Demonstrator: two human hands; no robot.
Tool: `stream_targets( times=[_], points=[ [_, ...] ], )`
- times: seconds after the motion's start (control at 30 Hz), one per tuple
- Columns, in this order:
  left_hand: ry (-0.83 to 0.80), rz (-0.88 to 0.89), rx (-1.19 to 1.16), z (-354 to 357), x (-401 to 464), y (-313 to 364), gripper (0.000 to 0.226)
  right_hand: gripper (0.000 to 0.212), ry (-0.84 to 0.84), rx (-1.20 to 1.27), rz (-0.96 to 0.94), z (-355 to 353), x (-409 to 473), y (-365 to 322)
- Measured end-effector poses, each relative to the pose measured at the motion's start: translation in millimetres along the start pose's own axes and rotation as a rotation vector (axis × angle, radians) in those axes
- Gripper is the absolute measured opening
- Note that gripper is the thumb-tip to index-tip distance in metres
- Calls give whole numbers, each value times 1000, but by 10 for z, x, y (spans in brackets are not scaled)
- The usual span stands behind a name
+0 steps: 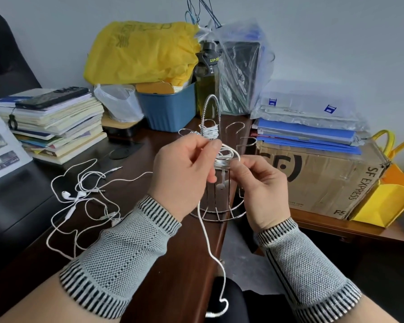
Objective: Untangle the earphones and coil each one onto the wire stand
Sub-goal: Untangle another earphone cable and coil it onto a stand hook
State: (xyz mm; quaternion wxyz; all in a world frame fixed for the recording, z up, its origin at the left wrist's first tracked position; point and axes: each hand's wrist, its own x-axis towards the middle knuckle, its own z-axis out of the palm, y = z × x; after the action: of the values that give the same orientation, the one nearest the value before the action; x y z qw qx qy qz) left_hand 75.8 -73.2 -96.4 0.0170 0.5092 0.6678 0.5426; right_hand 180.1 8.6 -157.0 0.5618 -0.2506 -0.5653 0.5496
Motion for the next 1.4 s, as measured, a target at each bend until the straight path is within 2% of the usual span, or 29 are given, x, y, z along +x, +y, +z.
stream_targets(
  times=[0.13,0.3,0.4,0.47,0.63,0.73,0.87,1.0,1.2,1.4],
  points=[
    [12,-20,183,6,116,-27,39,12,25,90,111,36,2,-91],
    [-45,21,515,14,153,-37,55,25,127,54,166,123,52,-162],
    [-85,25,605,35,167,-33,58,28,155,66,228,164,81,-202],
    [-103,-16,543,59,191,-36,57,29,163,56,262,168,114,-205],
    [-60,-314,31,104,149,-51,40,33,188,-17,300,174,211,-193],
    [-74,-245,116,93,90,-64,41,28,181,-47,321,179,256,-189],
    [-55,-61,447,56,82,-73,51,31,183,-136,286,169,286,-168],
    [-38,-20,595,73,119,-66,51,34,181,-169,277,173,295,-147],
    [-96,-113,342,43,98,-144,43,31,181,-147,292,166,279,-138],
    [-149,-89,367,3,39,-143,39,28,177,-132,235,192,193,-117]
  ],
)
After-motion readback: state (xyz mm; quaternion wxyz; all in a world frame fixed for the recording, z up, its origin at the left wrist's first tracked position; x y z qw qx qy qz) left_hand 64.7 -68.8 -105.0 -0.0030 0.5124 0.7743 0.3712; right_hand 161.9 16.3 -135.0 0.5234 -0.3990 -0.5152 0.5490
